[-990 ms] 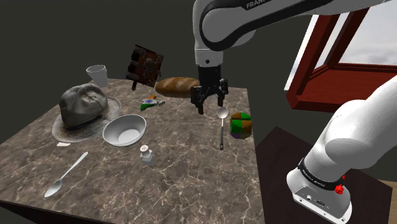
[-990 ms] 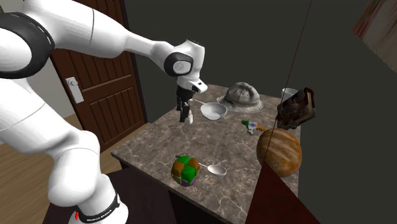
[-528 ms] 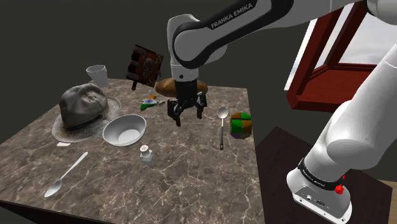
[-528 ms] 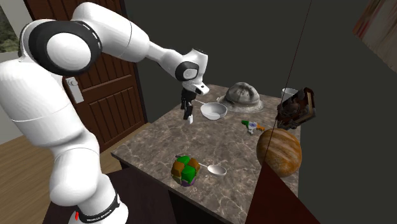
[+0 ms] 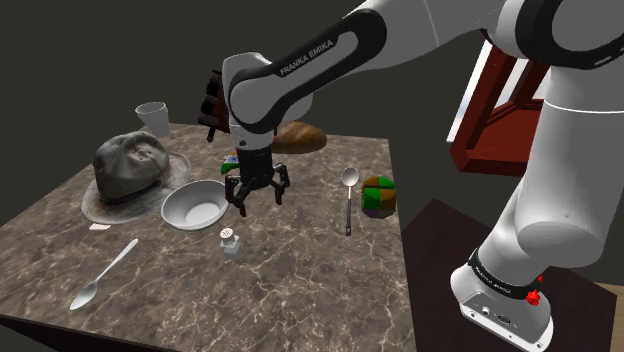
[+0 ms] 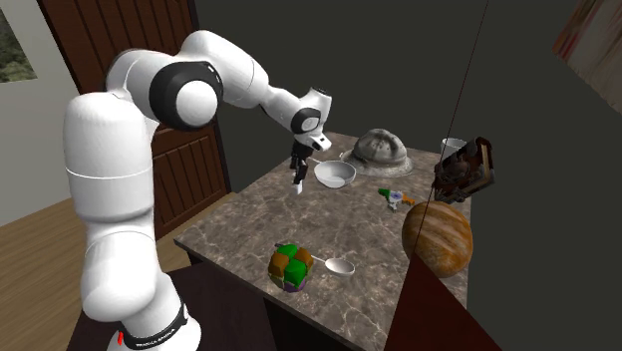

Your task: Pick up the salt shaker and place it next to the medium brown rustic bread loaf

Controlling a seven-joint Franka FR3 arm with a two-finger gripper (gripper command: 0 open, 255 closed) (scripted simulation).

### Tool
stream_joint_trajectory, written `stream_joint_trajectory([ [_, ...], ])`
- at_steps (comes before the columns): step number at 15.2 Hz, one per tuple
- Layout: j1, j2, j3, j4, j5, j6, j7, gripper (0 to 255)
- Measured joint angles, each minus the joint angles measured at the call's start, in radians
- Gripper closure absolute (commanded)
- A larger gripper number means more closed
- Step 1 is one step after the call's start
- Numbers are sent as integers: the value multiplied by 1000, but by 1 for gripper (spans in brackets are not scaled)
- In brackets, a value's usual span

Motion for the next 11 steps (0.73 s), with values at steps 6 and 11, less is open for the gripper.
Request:
stream_joint_trajectory([
  [6, 73, 230, -1, 232, -50, 11, 88, 0],
  [11, 102, 300, -5, 278, -65, 38, 108, 0],
])
